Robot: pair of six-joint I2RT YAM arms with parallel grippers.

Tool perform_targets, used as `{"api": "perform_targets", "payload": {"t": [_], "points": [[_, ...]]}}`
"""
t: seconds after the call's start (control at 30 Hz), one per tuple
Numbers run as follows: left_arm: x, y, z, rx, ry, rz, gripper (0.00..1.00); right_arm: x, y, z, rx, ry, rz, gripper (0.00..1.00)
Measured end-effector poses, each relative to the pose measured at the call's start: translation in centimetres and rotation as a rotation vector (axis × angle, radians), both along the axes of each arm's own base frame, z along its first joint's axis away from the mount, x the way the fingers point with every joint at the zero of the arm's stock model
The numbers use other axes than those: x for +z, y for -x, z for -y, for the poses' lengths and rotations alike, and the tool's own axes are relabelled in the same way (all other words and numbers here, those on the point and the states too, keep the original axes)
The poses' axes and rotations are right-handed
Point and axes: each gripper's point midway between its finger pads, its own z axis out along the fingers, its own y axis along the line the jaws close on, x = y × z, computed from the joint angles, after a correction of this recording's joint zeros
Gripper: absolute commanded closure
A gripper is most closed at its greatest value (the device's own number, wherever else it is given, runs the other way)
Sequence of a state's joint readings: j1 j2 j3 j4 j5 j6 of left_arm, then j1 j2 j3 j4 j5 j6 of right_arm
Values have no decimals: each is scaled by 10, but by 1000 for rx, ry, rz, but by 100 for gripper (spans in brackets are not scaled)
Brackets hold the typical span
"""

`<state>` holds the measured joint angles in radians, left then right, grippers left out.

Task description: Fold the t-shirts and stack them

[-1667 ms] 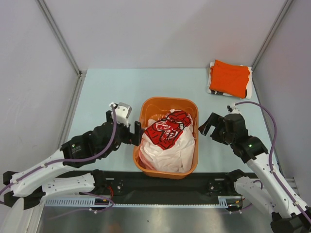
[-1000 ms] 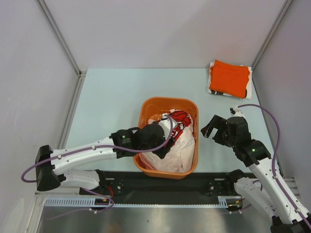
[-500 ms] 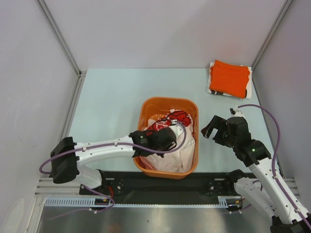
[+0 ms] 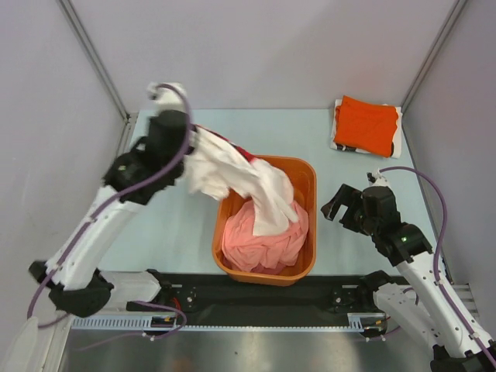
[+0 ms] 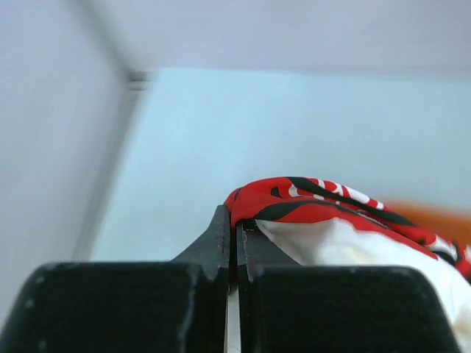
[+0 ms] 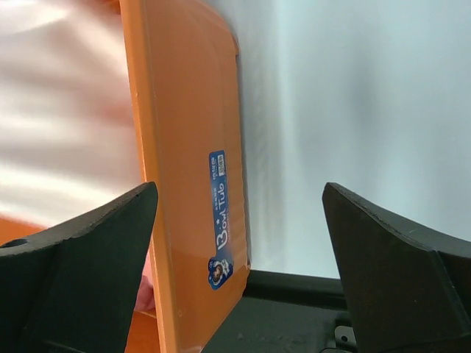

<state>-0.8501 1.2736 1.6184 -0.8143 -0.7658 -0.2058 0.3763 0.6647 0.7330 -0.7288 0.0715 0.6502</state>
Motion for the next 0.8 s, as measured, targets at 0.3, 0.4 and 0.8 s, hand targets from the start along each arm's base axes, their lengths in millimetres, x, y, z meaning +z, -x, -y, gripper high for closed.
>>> {"api": "perform_targets", "payload": {"t": [0.3,0.4,0.8], "points": [[30,23,-181,556,58,114,99,-2,0,-1,3,0,-10,0],[-18,25,-195,610,31,11,94,-3,0,-4,22,-7,-20,0],[-180,67,-257,871,167,-332,88,42,2,-92,375,-51,-31,0]]}}
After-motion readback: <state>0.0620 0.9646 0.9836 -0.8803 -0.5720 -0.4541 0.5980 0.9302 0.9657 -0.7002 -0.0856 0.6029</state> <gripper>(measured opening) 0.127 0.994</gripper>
